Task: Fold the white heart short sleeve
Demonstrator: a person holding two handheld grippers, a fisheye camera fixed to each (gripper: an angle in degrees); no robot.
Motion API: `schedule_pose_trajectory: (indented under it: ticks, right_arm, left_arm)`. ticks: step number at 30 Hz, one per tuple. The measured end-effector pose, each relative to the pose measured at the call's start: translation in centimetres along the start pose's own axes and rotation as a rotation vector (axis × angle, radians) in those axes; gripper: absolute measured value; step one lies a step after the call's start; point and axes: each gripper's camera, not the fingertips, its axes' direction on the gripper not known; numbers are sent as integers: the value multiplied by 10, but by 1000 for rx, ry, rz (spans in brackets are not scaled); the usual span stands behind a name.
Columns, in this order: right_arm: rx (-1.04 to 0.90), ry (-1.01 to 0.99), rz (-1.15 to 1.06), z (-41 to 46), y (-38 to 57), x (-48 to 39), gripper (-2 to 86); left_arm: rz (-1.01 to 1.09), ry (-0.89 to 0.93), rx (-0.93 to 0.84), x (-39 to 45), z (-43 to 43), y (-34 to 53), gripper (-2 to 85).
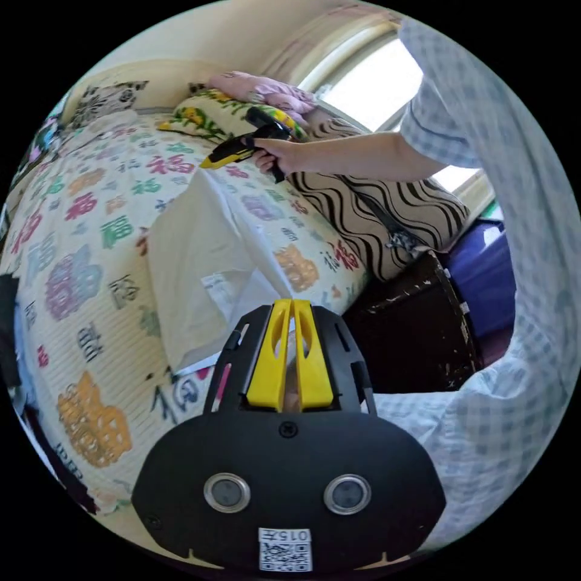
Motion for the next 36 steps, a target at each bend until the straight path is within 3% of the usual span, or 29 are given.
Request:
schedule_pose_trajectory:
  ticks: [5,11,16,19,21,23,27,31,33,36]
  right_arm:
    - [13,40,110,-39,78,60,-1]
    - [110,-17,123,-60,131,92,-1]
    - [105,-63,192,-71,155,106,-1]
    - [170,4,296,-97,177,101,-2]
    - [253,69,328,-122,203,77,-2]
    - [268,87,315,-131,218,48,-3]
    - [148,96,250,-95,234,-26,-6]
    - [-36,8,253,-33,247,-56,-8]
    - [-108,-42,300,-6,265,-63,-8]
    - [-263,75,310,16,288,-76,-7]
  left_arm:
    - [70,49,-155,33,133,-22,-7]
    - [86,43,-269,34,217,-35,-5]
    - [134,35,-358,35,253,-44,8]
    - [156,235,-450,37,269,-52,42]
    - [212,293,-444,44,261,-60,45]
    - [274,232,-387,44,237,-73,41]
    - [184,89,-360,0,216,-93,38]
    - [87,-95,-446,-67,226,-102,40]
    - [104,-112,-491,-82,232,-104,44]
    - [115,-46,-628,-101,250,-100,55]
